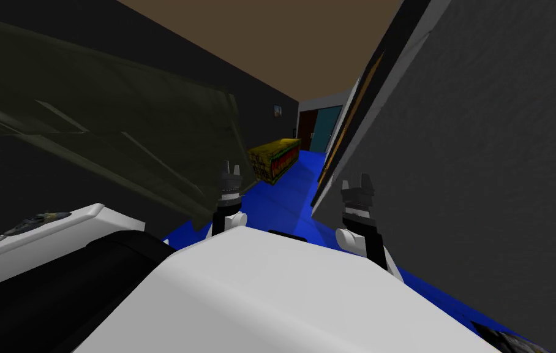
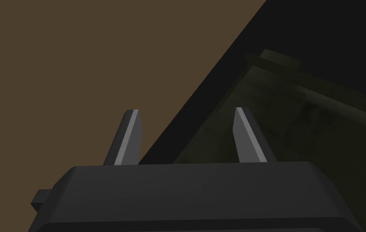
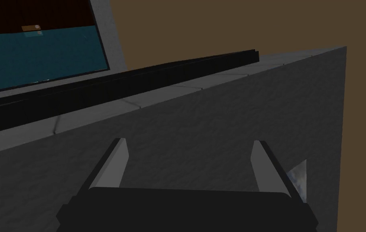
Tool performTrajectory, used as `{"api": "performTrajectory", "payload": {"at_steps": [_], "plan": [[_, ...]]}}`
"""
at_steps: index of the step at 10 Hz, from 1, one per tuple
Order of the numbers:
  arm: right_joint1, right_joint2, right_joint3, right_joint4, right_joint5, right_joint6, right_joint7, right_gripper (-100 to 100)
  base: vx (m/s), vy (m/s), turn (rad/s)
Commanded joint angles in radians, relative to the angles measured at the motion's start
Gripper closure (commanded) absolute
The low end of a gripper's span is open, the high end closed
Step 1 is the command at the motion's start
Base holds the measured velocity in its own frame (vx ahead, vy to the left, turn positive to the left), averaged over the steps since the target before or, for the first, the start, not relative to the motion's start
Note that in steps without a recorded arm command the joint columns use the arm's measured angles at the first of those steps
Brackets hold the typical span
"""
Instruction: Push the door open
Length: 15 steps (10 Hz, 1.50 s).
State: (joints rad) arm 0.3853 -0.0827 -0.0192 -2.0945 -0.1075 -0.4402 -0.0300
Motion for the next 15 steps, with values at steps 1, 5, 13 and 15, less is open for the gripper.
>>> {"api": "performTrajectory", "payload": {"at_steps": [1,5,13,15], "plan": [[-0.011,-0.009,-0.014,0.021,-0.004,-0.010,-0.014,-100,0.225,0.071,0.185],[-0.035,-0.027,-0.043,0.075,-0.013,-0.037,-0.042,-100,0.222,0.086,0.175],[-0.090,-0.057,-0.111,0.199,-0.032,-0.099,-0.107,-100,0.241,0.041,0.194],[-0.105,-0.063,-0.130,0.234,-0.038,-0.116,-0.126,-100,0.253,-0.019,0.227]]}}
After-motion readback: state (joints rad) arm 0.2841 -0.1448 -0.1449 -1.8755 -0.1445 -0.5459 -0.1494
